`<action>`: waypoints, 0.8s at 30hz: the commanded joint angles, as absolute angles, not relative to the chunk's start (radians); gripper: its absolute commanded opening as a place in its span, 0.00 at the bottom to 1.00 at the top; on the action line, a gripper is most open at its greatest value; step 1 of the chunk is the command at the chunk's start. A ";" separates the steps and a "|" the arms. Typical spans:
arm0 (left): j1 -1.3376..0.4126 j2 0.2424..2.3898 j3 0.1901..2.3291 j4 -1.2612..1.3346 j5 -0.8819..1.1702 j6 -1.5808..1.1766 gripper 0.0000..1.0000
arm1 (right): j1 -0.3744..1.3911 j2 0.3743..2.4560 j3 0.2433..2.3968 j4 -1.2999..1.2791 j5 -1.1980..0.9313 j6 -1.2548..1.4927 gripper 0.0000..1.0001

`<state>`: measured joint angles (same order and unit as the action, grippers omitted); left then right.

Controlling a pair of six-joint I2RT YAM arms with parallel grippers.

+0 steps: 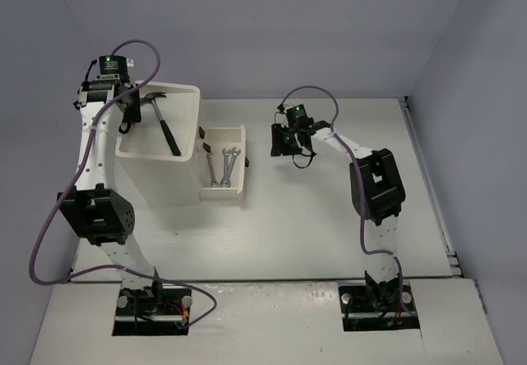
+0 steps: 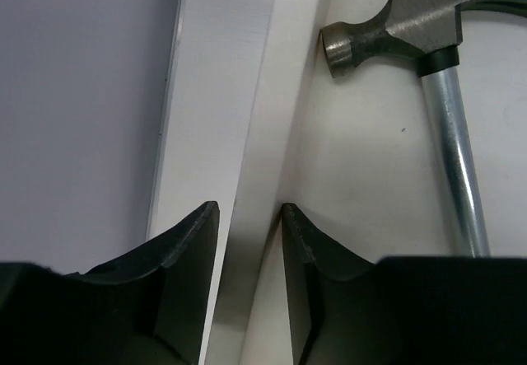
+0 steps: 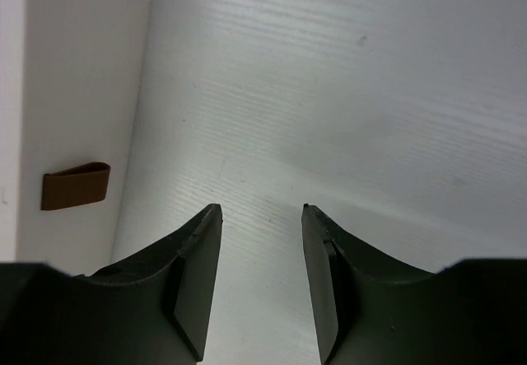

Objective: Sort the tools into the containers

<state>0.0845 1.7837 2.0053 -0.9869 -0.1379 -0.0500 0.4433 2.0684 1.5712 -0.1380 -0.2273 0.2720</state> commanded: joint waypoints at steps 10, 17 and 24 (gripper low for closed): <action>0.086 1.799 2.024 -0.967 -0.108 -0.028 0.00 | 0.596 2.287 1.877 -0.094 -0.294 0.329 0.39; 0.086 1.798 1.971 -0.923 -0.047 -0.038 0.00 | 0.671 2.399 2.066 -0.088 -0.372 0.385 0.39; 0.086 1.794 1.939 -0.893 -0.001 -0.050 0.00 | 0.741 2.496 2.217 -0.042 -0.439 0.456 0.39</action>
<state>0.0910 1.7744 1.9817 -0.9635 -0.0673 -0.0105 0.6726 2.4800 2.1142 -0.1414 -0.3245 0.3749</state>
